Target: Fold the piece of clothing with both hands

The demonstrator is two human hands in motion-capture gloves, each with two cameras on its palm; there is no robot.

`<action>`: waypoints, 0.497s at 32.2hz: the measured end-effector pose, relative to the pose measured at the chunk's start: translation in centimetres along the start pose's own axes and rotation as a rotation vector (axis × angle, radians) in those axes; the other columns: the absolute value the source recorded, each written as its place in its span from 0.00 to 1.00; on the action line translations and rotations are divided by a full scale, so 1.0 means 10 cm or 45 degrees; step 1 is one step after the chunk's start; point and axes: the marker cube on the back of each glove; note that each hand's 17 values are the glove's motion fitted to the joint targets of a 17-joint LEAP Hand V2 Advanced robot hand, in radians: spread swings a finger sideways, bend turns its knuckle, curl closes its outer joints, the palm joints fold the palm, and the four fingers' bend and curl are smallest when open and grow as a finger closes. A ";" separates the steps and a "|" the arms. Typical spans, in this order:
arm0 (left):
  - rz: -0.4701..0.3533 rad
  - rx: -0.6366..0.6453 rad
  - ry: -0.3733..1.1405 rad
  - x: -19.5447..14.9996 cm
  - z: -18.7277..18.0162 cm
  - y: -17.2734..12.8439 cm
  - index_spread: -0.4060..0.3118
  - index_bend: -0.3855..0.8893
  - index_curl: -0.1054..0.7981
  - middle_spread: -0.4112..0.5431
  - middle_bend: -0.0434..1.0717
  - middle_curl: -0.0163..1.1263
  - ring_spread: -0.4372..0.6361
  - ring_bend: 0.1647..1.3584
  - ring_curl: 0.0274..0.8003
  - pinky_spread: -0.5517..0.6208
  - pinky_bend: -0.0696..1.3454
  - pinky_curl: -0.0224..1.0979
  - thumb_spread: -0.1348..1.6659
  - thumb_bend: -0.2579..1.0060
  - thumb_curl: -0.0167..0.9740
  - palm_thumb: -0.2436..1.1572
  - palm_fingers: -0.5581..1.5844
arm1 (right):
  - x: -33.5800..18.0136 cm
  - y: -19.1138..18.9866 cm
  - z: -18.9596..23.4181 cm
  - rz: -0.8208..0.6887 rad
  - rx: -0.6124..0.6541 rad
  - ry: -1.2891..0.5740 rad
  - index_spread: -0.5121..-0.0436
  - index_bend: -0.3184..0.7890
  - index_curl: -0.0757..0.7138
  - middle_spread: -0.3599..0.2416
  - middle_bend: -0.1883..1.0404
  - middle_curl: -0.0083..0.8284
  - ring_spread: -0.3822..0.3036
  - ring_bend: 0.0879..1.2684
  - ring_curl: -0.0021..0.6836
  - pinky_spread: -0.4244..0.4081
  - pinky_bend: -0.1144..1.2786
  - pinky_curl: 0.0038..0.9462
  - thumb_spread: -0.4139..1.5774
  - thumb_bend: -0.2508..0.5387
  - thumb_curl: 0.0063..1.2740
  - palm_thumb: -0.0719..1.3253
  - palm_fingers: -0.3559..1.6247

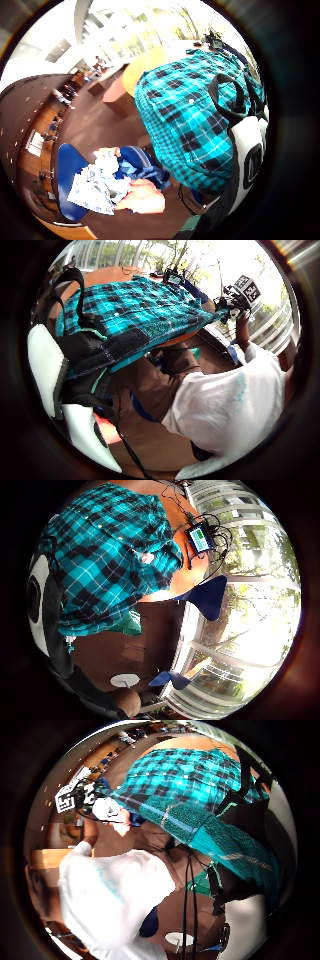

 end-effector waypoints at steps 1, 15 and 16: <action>-0.016 -0.070 0.024 -0.08 0.02 -0.10 0.11 0.43 0.51 0.06 0.45 0.41 0.03 0.52 0.50 0.16 0.45 0.35 0.71 0.29 0.33 0.62 0.92 | 0.06 -0.09 -0.12 0.010 -0.017 -0.050 0.36 0.39 0.45 0.13 0.44 0.49 0.09 0.48 0.56 0.09 0.50 0.37 0.67 0.46 0.32 0.65 0.85; -0.329 -0.653 -0.009 -1.21 0.89 -2.02 0.09 0.43 0.54 0.03 0.50 0.43 0.02 0.60 0.56 0.12 0.48 0.40 0.67 0.21 0.34 0.63 0.91 | 1.28 -2.52 0.13 0.342 -0.090 -0.359 0.36 0.39 0.46 0.14 0.54 0.55 0.14 0.60 0.65 0.05 0.49 0.38 0.67 0.32 0.32 0.66 0.88; -0.351 -0.699 -0.007 -1.28 1.00 -2.09 0.09 0.44 0.55 0.03 0.50 0.44 0.02 0.61 0.57 0.12 0.48 0.40 0.67 0.21 0.34 0.63 0.91 | 1.28 -2.60 0.15 0.349 -0.101 -0.359 0.36 0.39 0.46 0.14 0.54 0.56 0.15 0.60 0.65 0.05 0.49 0.39 0.68 0.31 0.31 0.66 0.88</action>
